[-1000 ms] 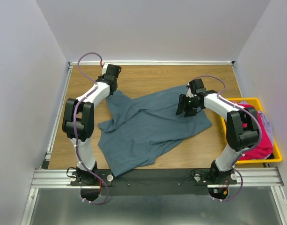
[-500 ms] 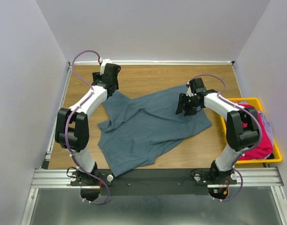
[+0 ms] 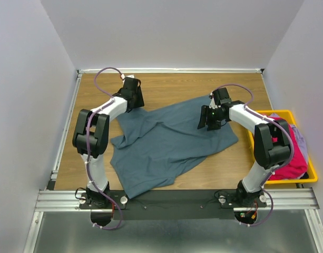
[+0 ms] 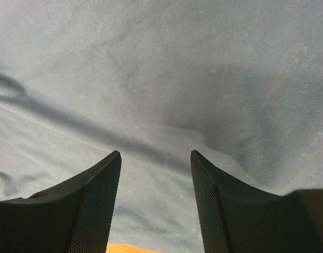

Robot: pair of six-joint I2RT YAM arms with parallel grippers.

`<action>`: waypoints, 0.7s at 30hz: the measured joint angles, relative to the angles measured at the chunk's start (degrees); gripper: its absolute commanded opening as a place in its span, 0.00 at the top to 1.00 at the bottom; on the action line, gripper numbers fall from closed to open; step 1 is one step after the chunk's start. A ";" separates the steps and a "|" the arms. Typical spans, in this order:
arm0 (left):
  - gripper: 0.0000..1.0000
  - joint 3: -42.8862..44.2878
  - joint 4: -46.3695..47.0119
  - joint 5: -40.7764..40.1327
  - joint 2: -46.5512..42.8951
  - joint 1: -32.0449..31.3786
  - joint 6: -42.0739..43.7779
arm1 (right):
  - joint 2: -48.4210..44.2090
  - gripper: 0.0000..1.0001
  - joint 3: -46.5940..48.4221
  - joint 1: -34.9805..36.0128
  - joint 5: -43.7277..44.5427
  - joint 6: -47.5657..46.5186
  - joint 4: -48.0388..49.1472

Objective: Fold and stack the t-shirts
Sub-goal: Flatten the tshirt out

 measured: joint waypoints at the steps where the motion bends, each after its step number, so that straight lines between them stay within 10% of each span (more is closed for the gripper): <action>1: 0.34 0.48 0.04 0.09 0.92 0.00 -0.31 | 0.00 0.37 0.00 0.00 0.00 0.00 -0.02; 21: 0.52 7.80 -1.90 -3.08 10.27 0.00 -2.78 | 0.00 0.37 -0.24 0.00 -0.02 -0.02 -0.02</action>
